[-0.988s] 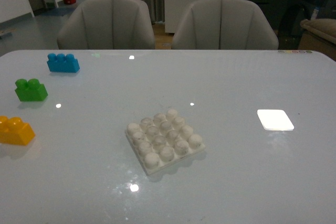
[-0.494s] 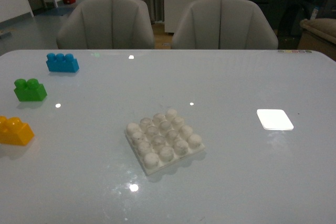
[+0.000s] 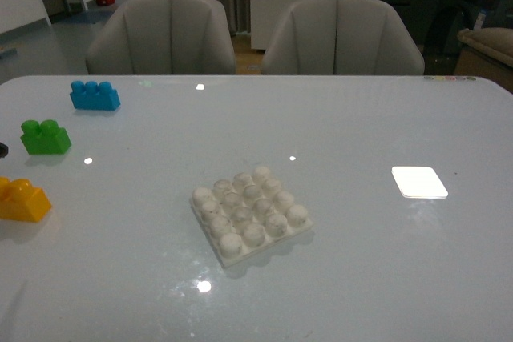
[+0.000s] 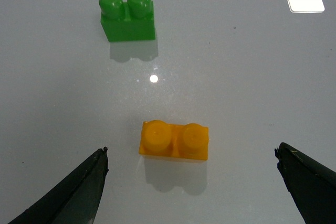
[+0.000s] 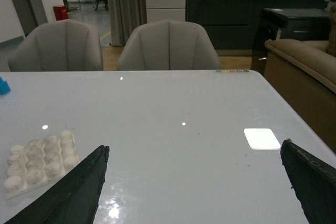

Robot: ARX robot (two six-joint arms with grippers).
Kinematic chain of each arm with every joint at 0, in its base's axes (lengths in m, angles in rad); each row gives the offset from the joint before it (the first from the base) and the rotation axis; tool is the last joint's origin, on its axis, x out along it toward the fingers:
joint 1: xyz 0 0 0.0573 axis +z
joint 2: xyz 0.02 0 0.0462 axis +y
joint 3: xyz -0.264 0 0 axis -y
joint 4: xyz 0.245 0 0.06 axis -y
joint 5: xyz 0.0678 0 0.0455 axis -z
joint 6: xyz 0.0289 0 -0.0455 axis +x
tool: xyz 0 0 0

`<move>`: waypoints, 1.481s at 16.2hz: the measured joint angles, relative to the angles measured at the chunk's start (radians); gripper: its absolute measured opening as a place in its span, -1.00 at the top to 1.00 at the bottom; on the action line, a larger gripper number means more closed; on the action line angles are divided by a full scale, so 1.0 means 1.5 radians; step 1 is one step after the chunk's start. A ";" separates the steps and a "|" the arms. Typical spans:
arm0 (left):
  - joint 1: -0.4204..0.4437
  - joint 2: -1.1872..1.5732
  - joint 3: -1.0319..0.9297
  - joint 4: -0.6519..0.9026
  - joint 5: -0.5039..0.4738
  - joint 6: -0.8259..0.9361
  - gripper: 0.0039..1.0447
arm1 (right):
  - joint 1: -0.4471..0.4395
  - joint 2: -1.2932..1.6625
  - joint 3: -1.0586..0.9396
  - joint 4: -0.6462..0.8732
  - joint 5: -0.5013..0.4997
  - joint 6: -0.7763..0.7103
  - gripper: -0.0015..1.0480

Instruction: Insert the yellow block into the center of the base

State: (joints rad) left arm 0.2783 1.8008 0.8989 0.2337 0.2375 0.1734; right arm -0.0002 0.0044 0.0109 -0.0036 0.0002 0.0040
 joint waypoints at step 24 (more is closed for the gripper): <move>0.005 0.227 0.111 0.081 0.055 -0.025 -0.88 | 0.000 0.000 0.000 0.000 0.000 0.000 -0.87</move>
State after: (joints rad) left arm 0.2863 2.1406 1.0657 0.3546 0.3206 0.1364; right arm -0.0002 0.0044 0.0109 -0.0036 -0.0002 0.0040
